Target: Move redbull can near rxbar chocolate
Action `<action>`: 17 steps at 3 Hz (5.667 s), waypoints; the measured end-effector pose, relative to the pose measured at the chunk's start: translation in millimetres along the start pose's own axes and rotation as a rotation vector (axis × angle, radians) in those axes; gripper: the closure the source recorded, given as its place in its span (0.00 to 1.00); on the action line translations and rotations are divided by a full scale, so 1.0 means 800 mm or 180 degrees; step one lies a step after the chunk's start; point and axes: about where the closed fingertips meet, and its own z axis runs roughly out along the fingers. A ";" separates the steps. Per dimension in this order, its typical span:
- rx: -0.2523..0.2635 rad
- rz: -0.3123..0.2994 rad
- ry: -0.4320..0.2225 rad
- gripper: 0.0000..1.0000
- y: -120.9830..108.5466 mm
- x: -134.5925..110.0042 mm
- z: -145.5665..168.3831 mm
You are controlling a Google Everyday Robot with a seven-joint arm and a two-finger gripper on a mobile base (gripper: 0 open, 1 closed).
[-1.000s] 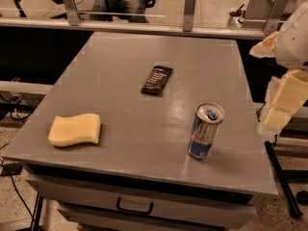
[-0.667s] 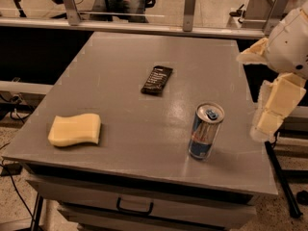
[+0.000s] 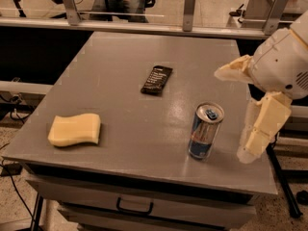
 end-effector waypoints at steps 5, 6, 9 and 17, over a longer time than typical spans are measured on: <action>0.0256 0.0075 -0.0327 0.00 0.000 0.001 0.032; 0.0297 0.0096 -0.0322 0.00 -0.003 0.003 0.033; 0.0331 0.0062 -0.0306 0.70 0.001 -0.004 0.029; 0.0570 -0.0123 -0.0099 1.00 -0.188 -0.083 0.000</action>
Offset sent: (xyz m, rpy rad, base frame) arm -0.0139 0.0164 -0.0061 0.0639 -0.0114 0.0274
